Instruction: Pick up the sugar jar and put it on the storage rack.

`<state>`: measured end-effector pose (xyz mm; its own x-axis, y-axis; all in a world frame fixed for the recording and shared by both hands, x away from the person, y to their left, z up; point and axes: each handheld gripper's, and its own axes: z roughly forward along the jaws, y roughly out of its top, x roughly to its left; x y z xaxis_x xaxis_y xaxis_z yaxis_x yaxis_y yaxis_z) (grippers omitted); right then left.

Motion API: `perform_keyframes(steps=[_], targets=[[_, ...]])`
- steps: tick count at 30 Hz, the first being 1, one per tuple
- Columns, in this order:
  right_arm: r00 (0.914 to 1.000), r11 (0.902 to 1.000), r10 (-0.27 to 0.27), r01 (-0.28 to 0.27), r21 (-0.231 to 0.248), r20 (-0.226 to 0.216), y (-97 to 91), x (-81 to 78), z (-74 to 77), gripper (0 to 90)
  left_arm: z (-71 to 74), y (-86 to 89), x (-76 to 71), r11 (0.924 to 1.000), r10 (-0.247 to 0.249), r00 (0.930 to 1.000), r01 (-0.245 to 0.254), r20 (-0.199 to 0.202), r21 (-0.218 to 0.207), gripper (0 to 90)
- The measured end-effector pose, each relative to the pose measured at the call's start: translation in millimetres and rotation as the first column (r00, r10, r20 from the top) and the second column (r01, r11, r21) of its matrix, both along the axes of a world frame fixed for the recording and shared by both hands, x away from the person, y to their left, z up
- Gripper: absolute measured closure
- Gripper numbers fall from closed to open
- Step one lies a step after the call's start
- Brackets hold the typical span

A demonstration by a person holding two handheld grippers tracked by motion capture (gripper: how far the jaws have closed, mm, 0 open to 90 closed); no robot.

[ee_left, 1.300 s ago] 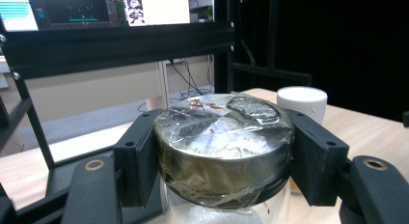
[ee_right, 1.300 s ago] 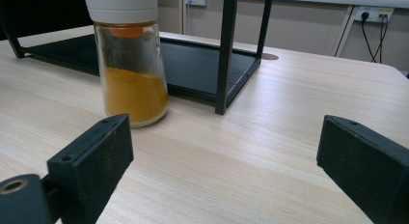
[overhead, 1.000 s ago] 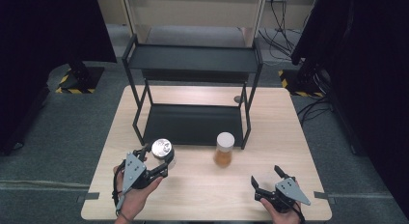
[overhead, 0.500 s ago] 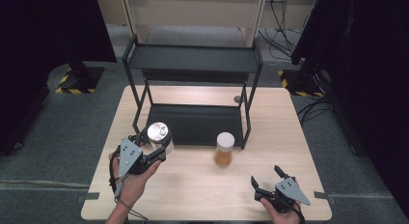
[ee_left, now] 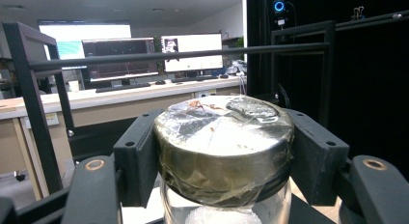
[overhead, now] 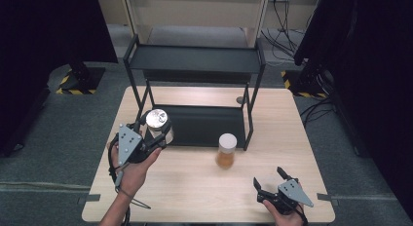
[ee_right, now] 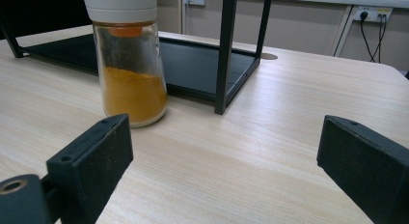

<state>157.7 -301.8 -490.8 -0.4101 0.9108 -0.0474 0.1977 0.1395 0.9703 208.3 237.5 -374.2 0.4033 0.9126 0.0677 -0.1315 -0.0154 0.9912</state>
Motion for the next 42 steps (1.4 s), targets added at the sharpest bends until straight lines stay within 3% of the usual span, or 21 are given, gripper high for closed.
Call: perform_keyframes(steps=[16, 42], targets=[[1.0, 1.0, 0.001, -0.001, -0.006, 0.0, 0.5, 0.1, 0.3, 5.6, 23.0, -7.4, 17.4, 0.9993, 0.035, 0.9988, -0.035, 0.035, -0.015, 34.7], [1.0, 0.9999, 0.001, -0.001, -0.01, 0.0, 1.0, 0.1, 0.6, 5.5, 65.6, -13.7, 43.0, 0.9933, 0.111, 0.9902, -0.108, 0.085, -0.04, 34.7]])
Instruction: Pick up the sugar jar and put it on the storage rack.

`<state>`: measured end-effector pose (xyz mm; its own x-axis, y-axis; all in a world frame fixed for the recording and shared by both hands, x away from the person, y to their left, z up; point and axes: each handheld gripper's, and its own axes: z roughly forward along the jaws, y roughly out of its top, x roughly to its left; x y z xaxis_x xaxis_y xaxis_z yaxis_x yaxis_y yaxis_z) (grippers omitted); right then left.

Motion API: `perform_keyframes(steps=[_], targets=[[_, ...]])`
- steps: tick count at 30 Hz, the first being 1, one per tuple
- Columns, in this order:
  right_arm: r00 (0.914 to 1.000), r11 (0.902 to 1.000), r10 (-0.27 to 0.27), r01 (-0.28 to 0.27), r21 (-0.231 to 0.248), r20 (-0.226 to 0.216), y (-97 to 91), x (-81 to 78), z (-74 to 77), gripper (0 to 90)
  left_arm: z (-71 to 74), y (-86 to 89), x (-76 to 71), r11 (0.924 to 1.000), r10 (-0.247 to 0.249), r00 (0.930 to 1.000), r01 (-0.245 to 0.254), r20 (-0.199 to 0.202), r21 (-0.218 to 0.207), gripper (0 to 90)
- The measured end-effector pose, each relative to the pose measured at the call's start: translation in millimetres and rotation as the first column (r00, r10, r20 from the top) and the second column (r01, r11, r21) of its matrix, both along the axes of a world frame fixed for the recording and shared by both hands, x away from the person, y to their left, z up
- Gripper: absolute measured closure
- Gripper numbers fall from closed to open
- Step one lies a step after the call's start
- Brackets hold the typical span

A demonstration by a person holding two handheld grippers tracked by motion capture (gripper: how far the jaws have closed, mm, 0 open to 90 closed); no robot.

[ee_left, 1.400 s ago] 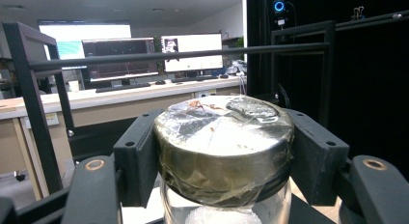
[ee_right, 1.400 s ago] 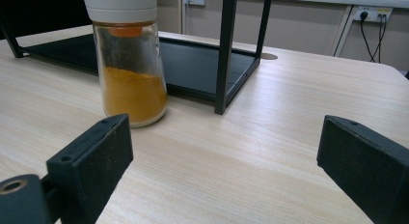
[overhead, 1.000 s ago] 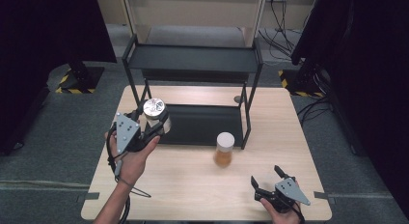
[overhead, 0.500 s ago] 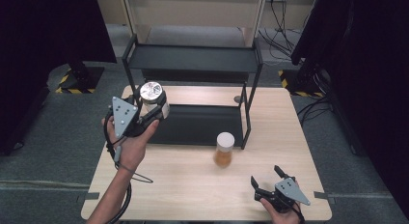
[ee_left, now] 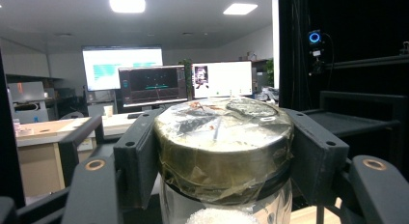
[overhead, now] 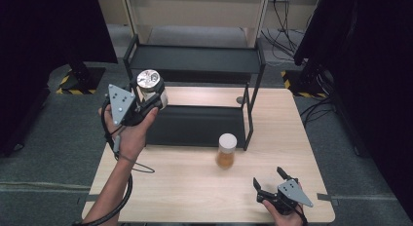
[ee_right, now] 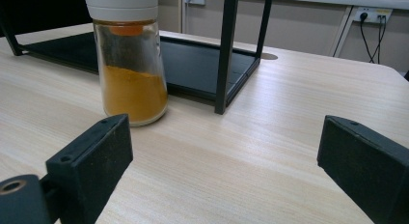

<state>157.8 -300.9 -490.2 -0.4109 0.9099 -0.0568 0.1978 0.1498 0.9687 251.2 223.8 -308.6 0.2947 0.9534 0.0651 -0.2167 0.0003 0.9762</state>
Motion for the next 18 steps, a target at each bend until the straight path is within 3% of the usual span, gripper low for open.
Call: perform_keyframes(steps=[18], targets=[[1.0, 1.0, 0.001, -0.001, 0.0, 0.001, -0.2, 0.0, -0.2, 5.5, 36.9, -4.7, 27.8, 0.9986, 0.051, 0.9987, -0.051, 0.001, -0.011, 34.8]])
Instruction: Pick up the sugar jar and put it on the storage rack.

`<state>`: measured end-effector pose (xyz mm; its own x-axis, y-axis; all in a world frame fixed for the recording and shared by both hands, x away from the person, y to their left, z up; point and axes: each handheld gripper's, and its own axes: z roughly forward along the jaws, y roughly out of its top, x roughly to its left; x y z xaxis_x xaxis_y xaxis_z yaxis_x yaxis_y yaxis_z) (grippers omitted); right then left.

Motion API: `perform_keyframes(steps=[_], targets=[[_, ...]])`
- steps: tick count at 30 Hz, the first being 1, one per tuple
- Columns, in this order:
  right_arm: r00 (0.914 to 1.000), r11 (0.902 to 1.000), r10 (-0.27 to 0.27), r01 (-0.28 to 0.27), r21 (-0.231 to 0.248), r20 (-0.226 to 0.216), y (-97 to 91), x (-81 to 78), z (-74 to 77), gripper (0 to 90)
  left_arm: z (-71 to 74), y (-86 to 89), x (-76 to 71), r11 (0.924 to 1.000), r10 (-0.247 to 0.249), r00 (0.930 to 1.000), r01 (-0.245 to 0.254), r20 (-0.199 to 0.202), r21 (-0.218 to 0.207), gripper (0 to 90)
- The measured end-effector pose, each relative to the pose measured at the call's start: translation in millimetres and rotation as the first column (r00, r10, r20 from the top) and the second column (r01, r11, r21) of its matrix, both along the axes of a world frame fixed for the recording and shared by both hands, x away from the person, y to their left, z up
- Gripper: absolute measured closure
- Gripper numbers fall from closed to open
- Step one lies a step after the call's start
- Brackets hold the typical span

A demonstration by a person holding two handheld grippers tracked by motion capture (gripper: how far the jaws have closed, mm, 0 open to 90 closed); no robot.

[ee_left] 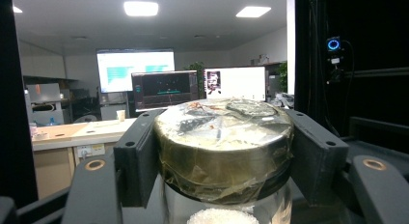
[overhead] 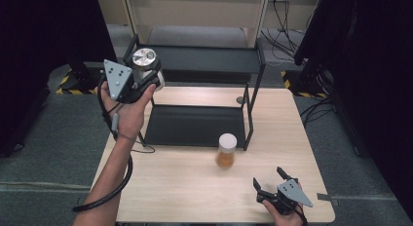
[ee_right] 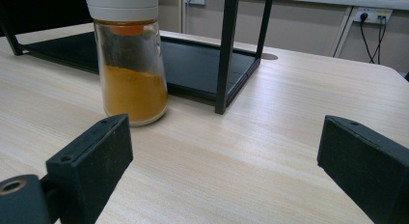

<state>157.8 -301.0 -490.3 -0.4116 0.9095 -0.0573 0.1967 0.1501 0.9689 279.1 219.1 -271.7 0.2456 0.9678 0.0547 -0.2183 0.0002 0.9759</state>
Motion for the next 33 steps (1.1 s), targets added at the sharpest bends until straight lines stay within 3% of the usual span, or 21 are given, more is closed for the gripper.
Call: perform_keyframes(steps=[23, 33], targets=[[1.0, 1.0, -0.002, 0.002, -0.002, 0.0, 0.7, -0.2, 0.1, 5.5, 40.4, 7.6, 34.6, 0.9977, 0.067, 0.9977, -0.067, -0.01, -0.004, 34.8], [1.0, 1.0, 0.001, -0.001, 0.001, -0.001, 0.1, 0.2, 0.1, 5.5, 50.6, 7.5, 59.5, 0.9951, 0.099, 0.9939, -0.098, -0.049, 0.016, 34.8]])
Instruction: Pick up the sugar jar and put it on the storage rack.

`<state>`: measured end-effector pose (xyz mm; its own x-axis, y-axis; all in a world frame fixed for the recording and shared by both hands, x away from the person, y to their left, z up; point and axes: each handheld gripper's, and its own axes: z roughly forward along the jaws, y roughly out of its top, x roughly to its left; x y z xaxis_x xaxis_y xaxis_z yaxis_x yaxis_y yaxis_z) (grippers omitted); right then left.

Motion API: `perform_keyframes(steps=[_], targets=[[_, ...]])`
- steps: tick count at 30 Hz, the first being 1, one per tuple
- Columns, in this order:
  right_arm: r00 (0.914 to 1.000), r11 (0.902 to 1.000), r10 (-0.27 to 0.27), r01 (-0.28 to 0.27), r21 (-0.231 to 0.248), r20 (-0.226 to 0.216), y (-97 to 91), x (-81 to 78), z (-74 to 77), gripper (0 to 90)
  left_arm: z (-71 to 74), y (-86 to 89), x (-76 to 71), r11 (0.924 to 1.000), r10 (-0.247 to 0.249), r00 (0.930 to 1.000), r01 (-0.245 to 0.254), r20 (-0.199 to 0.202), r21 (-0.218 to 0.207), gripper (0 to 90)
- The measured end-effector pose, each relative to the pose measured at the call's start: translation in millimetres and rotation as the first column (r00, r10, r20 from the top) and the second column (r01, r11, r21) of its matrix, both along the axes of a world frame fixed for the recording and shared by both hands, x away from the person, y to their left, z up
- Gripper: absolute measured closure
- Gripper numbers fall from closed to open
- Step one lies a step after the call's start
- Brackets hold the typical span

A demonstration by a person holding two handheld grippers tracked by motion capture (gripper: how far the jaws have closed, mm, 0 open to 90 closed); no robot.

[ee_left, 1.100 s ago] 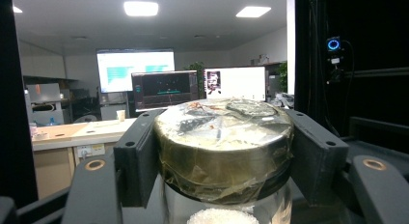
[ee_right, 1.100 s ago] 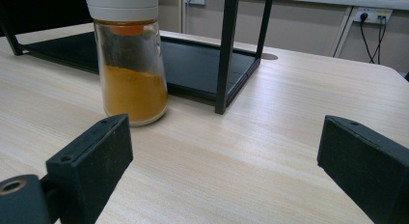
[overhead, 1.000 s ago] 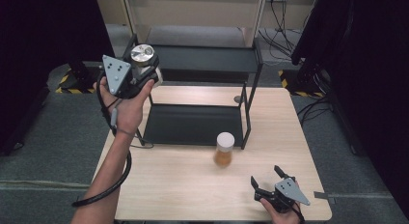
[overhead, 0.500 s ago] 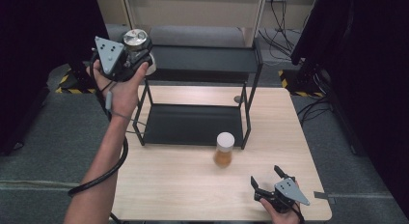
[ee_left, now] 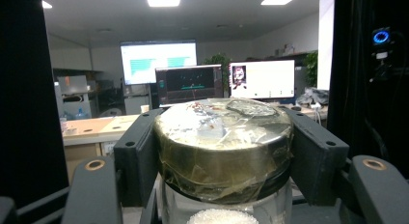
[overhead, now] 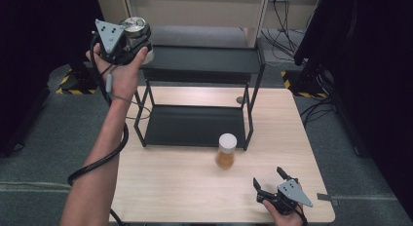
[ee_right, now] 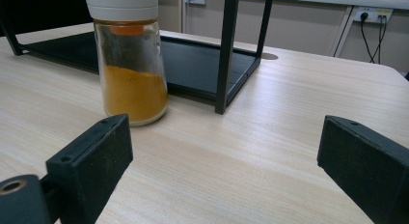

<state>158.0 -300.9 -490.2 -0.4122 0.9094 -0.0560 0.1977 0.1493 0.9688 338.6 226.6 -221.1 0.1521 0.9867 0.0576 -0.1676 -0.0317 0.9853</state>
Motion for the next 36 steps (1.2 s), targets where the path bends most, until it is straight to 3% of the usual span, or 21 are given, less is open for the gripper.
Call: perform_keyframes(steps=[15, 36], targets=[[1.0, 1.0, 0.004, -0.004, -0.003, 0.001, -0.2, 0.1, 0.0, 5.5, 3.4, 0.3, 29.7, 0.9998, 0.016, 0.9986, -0.015, -0.051, 0.011, 34.7], [1.0, 0.9999, 0.008, -0.008, -0.009, 0.005, 0.2, -0.2, -0.2, 5.5, -0.7, -3.1, 50.2, 0.9994, 0.029, 0.9938, -0.026, -0.108, 0.024, 34.7]])
